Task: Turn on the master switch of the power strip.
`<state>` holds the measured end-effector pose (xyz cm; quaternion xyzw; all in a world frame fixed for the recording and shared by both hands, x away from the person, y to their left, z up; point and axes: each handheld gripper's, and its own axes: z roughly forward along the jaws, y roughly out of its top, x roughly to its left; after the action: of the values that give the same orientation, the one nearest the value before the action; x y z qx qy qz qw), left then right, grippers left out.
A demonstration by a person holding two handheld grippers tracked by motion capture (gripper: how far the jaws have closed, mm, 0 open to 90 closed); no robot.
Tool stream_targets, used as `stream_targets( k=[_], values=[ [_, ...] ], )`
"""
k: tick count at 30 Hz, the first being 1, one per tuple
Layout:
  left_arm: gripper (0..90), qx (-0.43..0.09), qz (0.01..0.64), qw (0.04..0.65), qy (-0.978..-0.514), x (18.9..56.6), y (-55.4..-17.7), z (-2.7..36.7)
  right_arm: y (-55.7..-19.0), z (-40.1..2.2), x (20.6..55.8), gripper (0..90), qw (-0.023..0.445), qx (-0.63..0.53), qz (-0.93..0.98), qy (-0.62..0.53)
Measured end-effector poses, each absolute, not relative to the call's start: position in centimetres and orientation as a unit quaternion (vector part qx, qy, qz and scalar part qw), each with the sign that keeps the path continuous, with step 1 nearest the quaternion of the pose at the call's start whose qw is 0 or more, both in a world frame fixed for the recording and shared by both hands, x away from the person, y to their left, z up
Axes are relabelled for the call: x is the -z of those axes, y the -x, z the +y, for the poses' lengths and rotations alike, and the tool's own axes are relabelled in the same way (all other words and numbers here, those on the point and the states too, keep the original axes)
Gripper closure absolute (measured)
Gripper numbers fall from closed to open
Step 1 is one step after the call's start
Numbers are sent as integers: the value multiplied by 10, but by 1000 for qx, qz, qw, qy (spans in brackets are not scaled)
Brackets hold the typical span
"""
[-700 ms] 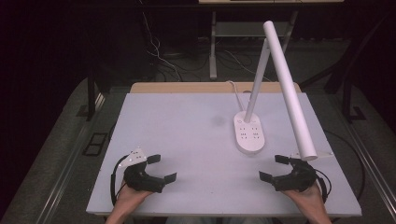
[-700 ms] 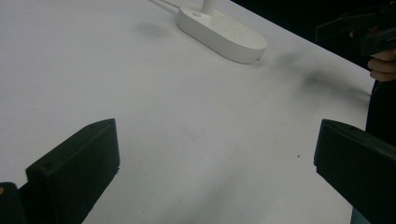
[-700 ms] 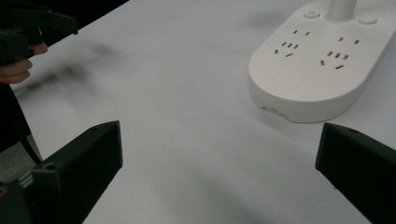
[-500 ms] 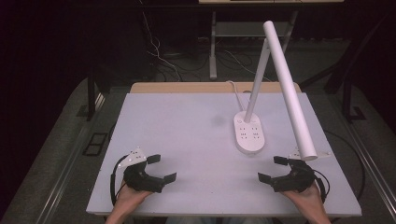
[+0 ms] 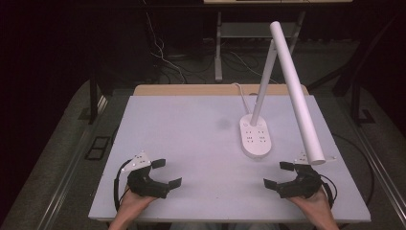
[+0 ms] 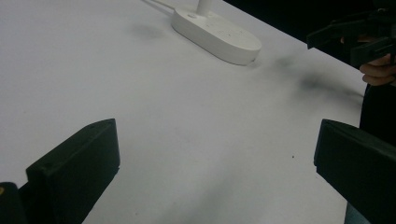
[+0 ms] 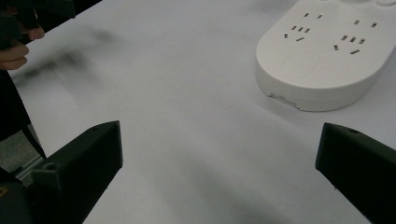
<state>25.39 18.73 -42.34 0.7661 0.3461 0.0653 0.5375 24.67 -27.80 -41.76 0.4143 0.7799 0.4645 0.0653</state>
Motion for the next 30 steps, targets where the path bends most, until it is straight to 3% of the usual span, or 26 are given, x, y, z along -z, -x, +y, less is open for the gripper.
stream_targets(
  k=[30],
  values=[
    [0, -39, 330, 516, -789, 413, -268, 176, -245, -281, 417, 2, 62, -463, 779, -419]
  ],
)
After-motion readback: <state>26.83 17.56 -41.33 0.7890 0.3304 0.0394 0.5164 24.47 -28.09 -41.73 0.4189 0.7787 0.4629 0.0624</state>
